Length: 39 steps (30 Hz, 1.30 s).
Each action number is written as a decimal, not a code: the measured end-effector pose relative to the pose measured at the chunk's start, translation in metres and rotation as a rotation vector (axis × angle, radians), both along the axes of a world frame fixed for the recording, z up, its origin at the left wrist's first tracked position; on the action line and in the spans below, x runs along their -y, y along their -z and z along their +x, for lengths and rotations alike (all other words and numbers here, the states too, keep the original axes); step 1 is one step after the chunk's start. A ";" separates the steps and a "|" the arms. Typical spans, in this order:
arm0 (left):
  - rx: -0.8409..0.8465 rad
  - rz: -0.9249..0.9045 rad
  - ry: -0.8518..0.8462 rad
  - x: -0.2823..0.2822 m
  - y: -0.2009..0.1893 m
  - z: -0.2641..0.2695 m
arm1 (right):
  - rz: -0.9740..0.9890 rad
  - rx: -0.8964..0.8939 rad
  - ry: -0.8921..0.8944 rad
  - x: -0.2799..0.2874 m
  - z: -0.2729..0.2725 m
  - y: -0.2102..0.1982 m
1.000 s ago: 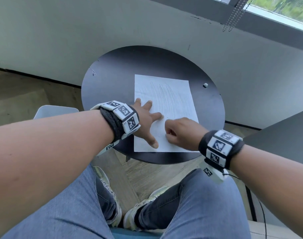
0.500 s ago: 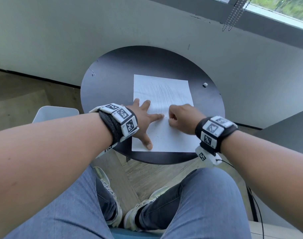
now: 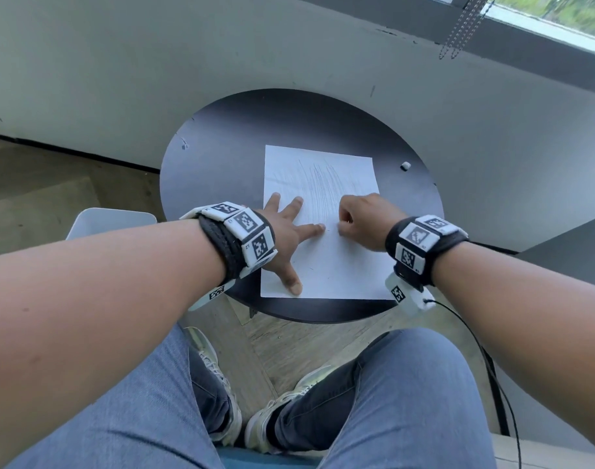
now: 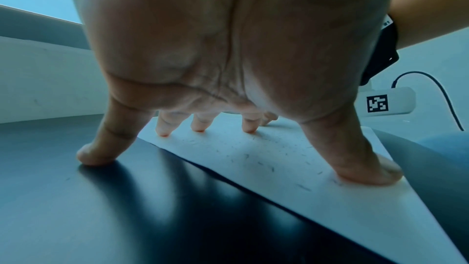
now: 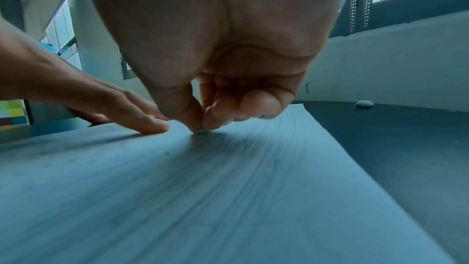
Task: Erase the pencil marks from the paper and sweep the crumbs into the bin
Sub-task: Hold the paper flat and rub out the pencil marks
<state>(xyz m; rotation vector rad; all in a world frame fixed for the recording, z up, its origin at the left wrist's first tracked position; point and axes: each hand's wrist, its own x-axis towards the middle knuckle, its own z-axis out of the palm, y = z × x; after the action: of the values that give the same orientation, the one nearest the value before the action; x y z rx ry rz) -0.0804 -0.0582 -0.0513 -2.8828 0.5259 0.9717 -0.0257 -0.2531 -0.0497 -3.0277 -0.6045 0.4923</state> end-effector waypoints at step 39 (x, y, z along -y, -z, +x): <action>-0.002 0.093 0.032 0.004 -0.009 0.001 | 0.022 -0.006 -0.052 0.008 -0.029 0.006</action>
<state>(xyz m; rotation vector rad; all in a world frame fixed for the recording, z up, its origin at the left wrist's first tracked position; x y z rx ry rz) -0.0792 -0.0624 -0.0425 -2.7830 0.5113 0.9676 -0.0550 -0.2614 -0.0554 -2.9954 -0.6849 0.4931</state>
